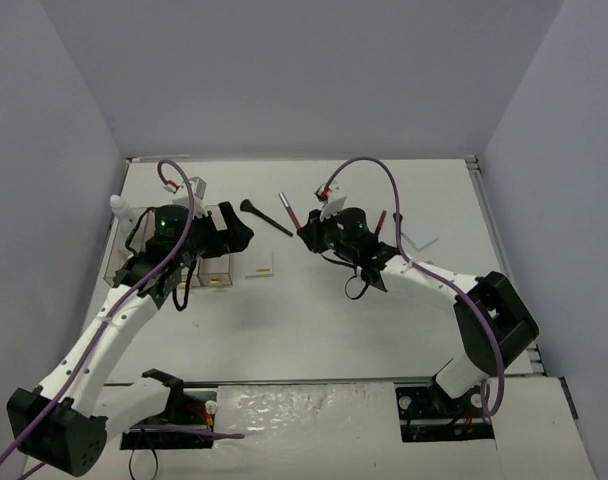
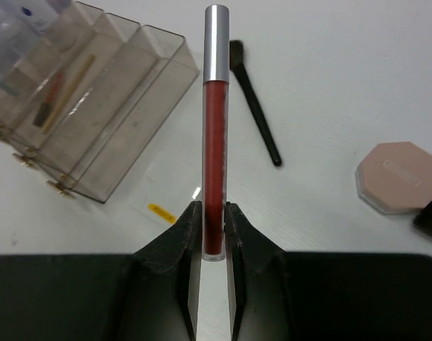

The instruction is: Organize the makeup

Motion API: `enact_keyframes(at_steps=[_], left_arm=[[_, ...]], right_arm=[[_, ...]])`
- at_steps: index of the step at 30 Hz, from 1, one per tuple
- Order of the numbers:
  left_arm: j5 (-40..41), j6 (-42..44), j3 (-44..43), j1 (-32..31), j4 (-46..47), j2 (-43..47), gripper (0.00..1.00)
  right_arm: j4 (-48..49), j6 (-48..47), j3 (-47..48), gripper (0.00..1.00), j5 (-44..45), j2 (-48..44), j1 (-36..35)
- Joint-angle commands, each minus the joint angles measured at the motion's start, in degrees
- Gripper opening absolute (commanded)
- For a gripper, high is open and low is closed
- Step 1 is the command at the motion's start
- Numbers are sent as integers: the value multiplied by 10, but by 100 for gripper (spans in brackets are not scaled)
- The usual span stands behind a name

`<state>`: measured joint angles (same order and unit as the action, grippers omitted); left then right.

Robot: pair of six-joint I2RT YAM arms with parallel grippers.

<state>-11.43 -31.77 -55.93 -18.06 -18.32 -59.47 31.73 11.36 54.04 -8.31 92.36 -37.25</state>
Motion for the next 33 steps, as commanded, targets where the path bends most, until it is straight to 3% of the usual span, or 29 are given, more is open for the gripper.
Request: enact_keyframes(at_steps=[1,9,26,31,33], left_arm=[[39,-68,3,-61,132,0,96],[86,-84,10,-157,218,-34,95],[141,-121,2,-205,325,-123,66],[134,-129,7,-206,346,-138,28],[132,-132,7,-209,347,-143,6]], right_arm=[[169,111,-78,0,-30,-78,-17],[267,171,-150,0,-33,-137,-40],[318,222,-191,0,-52,-179,-44],[324,225,-191,0,-58,-174,-44],[325,226,-192,0,-57,-172,-45]])
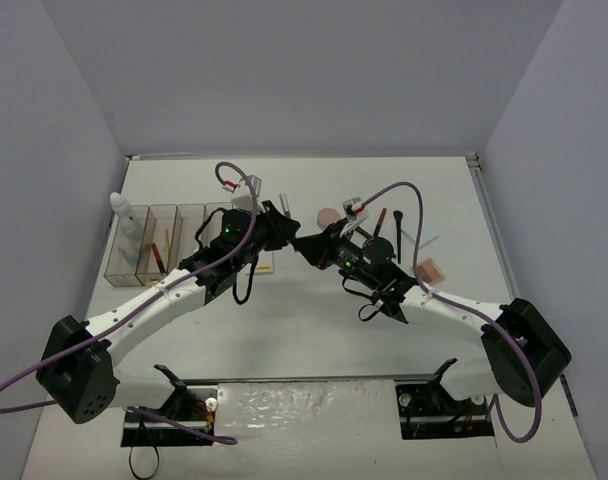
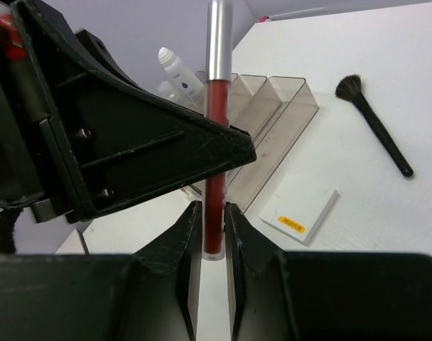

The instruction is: Organize the makeup

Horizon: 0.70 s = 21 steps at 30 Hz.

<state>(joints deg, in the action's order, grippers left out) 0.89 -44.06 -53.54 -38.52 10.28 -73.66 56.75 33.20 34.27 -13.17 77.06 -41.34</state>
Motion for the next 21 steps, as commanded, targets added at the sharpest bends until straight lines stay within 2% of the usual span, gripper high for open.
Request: enact_keyframes(at_steps=[1,3,4,7,9,11,13,16,21], left_arm=[[8,-9,-16,-4,61,-3,1],[5,-5,-15,-4,59,-5,0],[4,2,-16,-4,53,-4,0],[24,33,-24,-1,5,8,0],[41,58,-27,9,-42,19,0],[56,78,-35,28,-90,32,0],[80,105,-56,64,-179,43,0],[108,167,-88,129,-290,58,0],[105,300,-147,277,-409,36,0]], right_arm=[[75,8,5,0,-9,-18,-4],[68,6,6,2,-7,-16,-3],[63,3,7,9,-6,-15,-4],[36,-13,10,41,0,-22,-3],[-18,-34,20,60,14,-32,-2],[-66,-72,31,68,27,-49,-2],[-139,-113,47,78,55,-67,-2],[-249,-167,65,88,103,-91,-2],[-315,-223,54,91,197,-132,2]])
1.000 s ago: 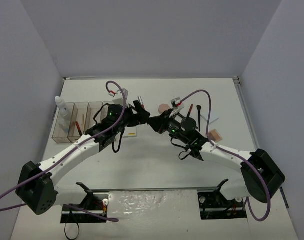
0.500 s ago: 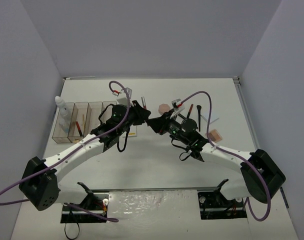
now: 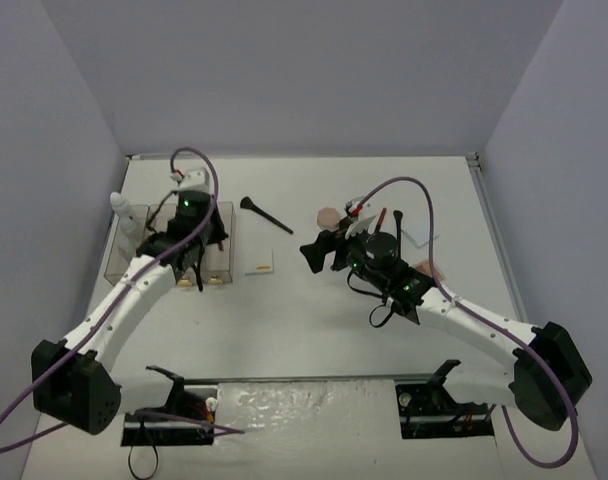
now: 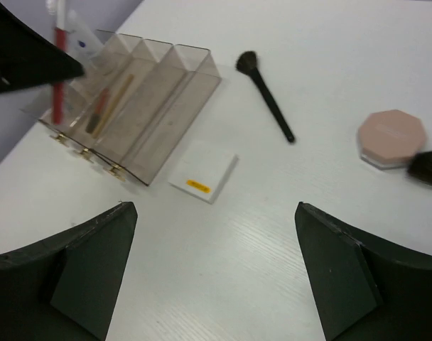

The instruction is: Organize the makeup

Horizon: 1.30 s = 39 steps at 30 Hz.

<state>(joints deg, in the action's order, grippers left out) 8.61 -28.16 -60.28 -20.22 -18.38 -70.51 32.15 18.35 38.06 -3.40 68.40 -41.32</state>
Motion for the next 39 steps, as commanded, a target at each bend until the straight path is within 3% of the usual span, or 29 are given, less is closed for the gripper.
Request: enact_keyframes(at_steps=[1,7,13,16,17,20,23,26,32,36,39], left_arm=[[35,161,-95,112,-134,-17,0],[40,226,-154,216,-163,-123,0],[30,247,-177,251,-118,-202,0],[30,256,-184,258,-117,-234,9],[32,258,-185,259,-117,-243,21],[28,258,-186,259,-119,-251,41],[19,255,-181,259,-115,-239,61],[9,244,-182,259,-120,-215,69],[-78,192,-168,241,-114,-98,78],[-125,172,-143,201,-102,-18,83],[-159,156,-93,142,-84,43,84]], right_arm=[[-70,-75,6,91,118,-56,3],[-74,-84,-20,92,147,-89,8],[-74,-78,-33,92,154,-108,18],[-74,-78,-36,93,159,-116,24],[-74,-77,-37,93,162,-117,26],[-74,-74,-36,93,171,-111,35],[-79,-67,-32,93,184,-98,42],[-94,-57,-16,93,198,-82,66],[-133,-35,19,88,196,-22,142],[-142,-38,53,84,192,41,180],[-143,-30,88,74,154,105,225]])
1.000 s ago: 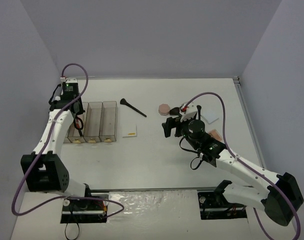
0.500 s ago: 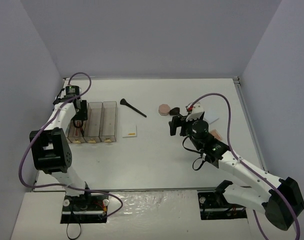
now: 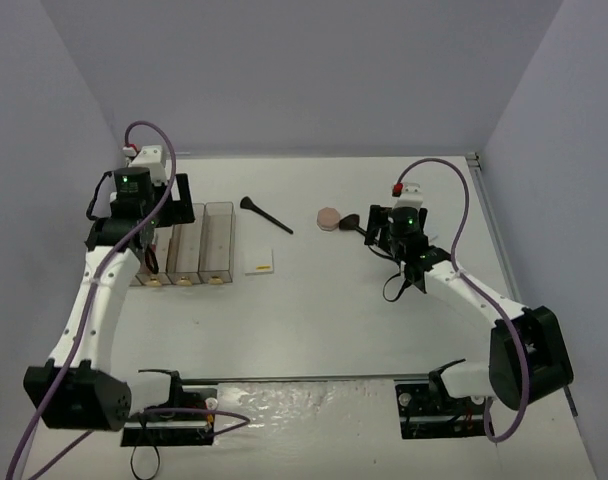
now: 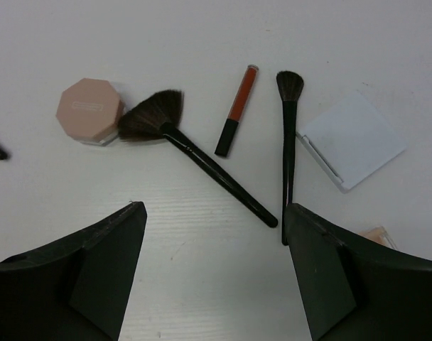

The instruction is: Organize the makeup

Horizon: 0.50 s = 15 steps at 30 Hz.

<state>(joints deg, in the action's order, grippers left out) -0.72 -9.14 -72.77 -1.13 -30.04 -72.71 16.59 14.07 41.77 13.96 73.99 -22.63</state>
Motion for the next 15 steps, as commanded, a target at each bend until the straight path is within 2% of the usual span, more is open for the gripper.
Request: enact_keyframes(at_steps=[1,8,15], left_arm=[[-77,-40,52,-58,36,79,84],[-111,-68,145,-69,58,179,85],[-121,-71,149,-64,59,188,86]], right_arm=[[13,14,61,73,-23,73,47],[13,35,169,52,-25,221,78],[12,80,260,47,-26,360,80]])
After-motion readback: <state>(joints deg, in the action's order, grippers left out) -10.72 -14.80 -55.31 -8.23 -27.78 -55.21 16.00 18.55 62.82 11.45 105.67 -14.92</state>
